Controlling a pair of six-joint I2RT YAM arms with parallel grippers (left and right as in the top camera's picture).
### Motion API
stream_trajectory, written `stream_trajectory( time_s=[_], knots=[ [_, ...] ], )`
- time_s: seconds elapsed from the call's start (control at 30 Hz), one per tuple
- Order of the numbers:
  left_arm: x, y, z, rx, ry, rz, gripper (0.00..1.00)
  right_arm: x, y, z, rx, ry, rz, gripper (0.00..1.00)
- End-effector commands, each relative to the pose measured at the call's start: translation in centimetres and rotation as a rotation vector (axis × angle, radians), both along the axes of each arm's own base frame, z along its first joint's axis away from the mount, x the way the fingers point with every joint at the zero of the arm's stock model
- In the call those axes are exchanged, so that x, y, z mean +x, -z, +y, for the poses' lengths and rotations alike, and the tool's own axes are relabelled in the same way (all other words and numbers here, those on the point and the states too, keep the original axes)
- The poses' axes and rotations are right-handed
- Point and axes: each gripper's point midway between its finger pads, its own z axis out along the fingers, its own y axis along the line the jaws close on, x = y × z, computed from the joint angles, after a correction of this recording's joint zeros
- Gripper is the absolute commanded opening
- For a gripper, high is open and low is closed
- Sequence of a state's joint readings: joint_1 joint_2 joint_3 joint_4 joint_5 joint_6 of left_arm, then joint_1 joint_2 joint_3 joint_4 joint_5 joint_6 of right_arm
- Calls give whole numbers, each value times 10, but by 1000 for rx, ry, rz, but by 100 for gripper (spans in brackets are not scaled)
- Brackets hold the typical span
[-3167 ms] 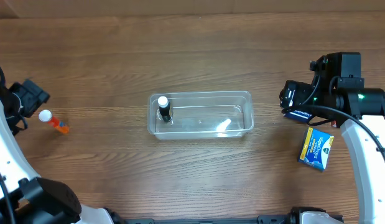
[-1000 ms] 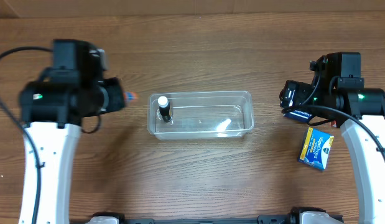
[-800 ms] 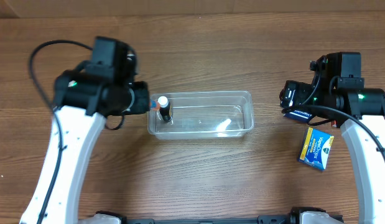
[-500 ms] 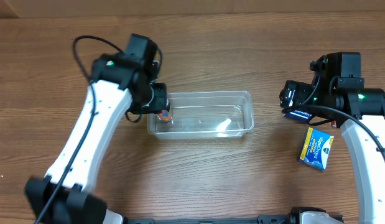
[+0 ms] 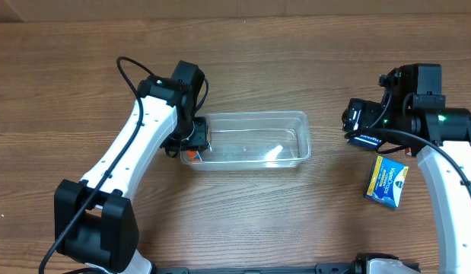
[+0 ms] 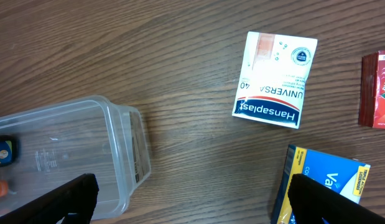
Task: Pack container
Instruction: 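Place the orange tube upright beside the black bottle in container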
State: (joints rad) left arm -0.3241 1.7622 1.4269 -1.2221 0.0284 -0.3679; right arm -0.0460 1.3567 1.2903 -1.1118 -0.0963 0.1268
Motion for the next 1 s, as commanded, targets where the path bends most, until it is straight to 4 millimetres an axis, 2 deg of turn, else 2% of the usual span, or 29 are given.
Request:
stream_trajectory(
  time_s=[0.0,0.1,0.17,0.23,0.47,0.6,0.67,0.7,0.83,0.9,0.97],
  knots=[
    [0,3,0,11,-15,-5,26,5,-16,-2,-7,8,-48,100],
    [2,3,0,9,-15,-13,33,5,-16,-2,-7,8,-48,100],
    [3,3,-1,7,-12,-16,44,5,-16,-2,-7,8,-48,100],
    [5,3,-1,4,-4,-27,60,5,-16,-2,-7,8,-48,100],
    [13,-4,-4,-6,11,-59,81,5,-16,-2,-7,8,-48,100],
    [24,-22,-4,-7,8,-109,91,5,-16,-2,-7,8,-47,100],
    [33,-43,2,30,1,-161,98,5,-16,-2,-7,8,-48,100],
    [39,-65,7,50,-4,-212,98,5,-16,-2,-6,8,-48,100],
    [48,-126,8,27,6,-358,100,6,-18,-5,-18,21,-56,100],
    [49,-156,10,11,2,-448,100,10,-29,-14,-51,66,-81,100],
    [47,-186,21,6,-28,-541,100,19,-53,-25,-94,115,-145,100]
  ],
)
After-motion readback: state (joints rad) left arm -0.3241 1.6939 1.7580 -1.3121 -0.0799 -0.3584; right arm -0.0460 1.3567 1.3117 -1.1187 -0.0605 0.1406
